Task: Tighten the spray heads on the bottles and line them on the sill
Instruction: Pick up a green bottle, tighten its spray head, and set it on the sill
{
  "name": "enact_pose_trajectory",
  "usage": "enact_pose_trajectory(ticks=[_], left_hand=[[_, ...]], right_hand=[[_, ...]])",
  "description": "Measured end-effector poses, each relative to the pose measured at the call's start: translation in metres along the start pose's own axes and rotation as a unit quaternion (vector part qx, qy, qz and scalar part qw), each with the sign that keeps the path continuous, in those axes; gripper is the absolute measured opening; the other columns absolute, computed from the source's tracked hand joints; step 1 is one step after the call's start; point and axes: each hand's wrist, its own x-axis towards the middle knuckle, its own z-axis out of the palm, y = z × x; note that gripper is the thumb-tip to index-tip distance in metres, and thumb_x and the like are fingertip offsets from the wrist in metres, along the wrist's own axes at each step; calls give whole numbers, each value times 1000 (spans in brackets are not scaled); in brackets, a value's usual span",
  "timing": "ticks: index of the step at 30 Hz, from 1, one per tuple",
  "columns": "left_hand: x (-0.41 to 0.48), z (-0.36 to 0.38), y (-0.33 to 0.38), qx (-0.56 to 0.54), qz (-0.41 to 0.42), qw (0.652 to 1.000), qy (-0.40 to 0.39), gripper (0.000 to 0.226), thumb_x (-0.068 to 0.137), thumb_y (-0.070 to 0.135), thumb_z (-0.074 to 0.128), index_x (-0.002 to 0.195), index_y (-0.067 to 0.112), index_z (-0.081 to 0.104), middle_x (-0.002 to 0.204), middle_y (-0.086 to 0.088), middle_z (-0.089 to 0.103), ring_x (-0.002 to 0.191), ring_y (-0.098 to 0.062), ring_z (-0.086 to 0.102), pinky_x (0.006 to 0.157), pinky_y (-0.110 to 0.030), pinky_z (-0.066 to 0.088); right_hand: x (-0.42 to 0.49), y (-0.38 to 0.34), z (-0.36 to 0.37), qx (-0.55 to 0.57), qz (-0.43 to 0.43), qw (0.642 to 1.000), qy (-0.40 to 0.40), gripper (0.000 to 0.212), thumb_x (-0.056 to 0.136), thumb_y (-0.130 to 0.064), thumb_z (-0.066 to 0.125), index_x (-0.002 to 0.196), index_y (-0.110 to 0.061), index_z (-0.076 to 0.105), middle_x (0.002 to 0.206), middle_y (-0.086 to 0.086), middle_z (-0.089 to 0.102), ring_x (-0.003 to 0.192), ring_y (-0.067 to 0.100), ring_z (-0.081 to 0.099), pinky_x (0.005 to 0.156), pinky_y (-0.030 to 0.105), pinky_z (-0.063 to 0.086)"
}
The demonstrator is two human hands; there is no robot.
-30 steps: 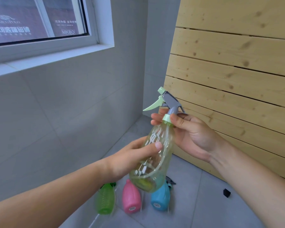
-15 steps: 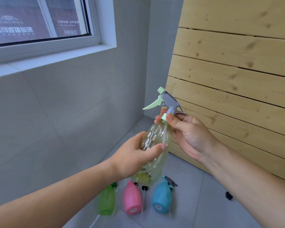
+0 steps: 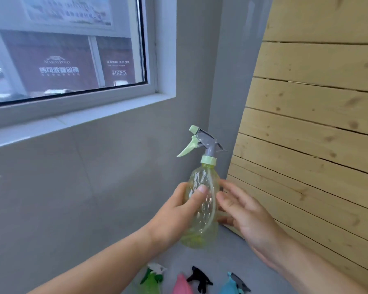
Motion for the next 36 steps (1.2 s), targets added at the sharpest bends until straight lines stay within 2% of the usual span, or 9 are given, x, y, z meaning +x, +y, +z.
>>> enact_pose_trajectory(ticks=[3, 7, 13, 17, 19, 25, 29, 32, 36], left_hand=[[9, -18, 13, -31, 1, 999, 3, 36, 100, 58, 40, 120, 36, 61, 85, 23, 69, 83, 6, 68, 83, -26, 54], [28, -57, 41, -53, 36, 998, 22, 32, 108, 36, 40, 134, 35, 58, 111, 14, 73, 107, -4, 69, 96, -31, 55], [80, -127, 107, -50, 123, 987, 96, 36, 104, 32, 55, 139, 32, 58, 120, 1, 67, 102, -8, 66, 100, -38, 49], [121, -170, 146, -45, 146, 977, 150, 37, 100, 29, 63, 137, 28, 60, 106, 6, 67, 96, -8, 64, 92, -33, 48], [139, -186, 156, -30, 149, 974, 166, 43, 99, 29, 66, 141, 28, 57, 111, 7, 68, 104, -7, 64, 103, -35, 47], [186, -214, 164, 18, 128, 969, 210, 59, 96, 32, 69, 150, 22, 49, 136, -3, 66, 126, -21, 59, 113, -41, 42], [208, -226, 160, 38, 125, 965, 228, 61, 95, 33, 71, 151, 22, 49, 136, -7, 66, 120, -22, 63, 97, -35, 52], [218, -230, 158, 46, 118, 959, 252, 64, 92, 38, 74, 150, 26, 50, 144, -12, 60, 124, -28, 63, 103, -42, 54], [225, -230, 153, 55, 121, 949, 287, 60, 90, 40, 75, 145, 26, 56, 140, -14, 64, 123, -34, 65, 89, -40, 57]], right_hand=[[20, -9, 15, -34, -25, 999, -27, 39, 100, -21, 49, 134, -41, 52, 112, -4, 76, 106, 16, 71, 92, 31, 54], [67, -38, 32, -64, -65, 995, -48, 42, 101, -20, 49, 133, -45, 52, 110, -4, 76, 104, 10, 71, 85, 22, 55], [169, -94, 67, -83, -126, 988, -10, 45, 94, -34, 59, 138, -40, 51, 110, 14, 69, 105, 30, 69, 97, 49, 54], [237, -133, 90, -83, -146, 986, 11, 41, 93, -32, 61, 133, -26, 56, 110, 7, 71, 101, 30, 71, 93, 47, 56], [266, -144, 98, -101, -138, 985, 33, 52, 83, -43, 64, 131, -26, 56, 120, 6, 68, 105, 26, 69, 97, 48, 53], [326, -147, 107, -97, -132, 984, 73, 29, 85, -41, 62, 111, -30, 61, 119, 2, 67, 104, 21, 67, 96, 47, 54], [351, -143, 107, -113, -140, 982, 61, 21, 90, -39, 60, 111, -35, 59, 124, 0, 63, 107, 20, 64, 99, 43, 52], [365, -140, 109, -130, -135, 980, 62, 38, 90, -40, 59, 127, -31, 60, 123, -1, 65, 109, 21, 65, 98, 41, 52], [373, -134, 109, -127, -130, 982, 53, 35, 90, -34, 62, 124, -30, 61, 105, -4, 70, 95, 16, 67, 83, 32, 54]])
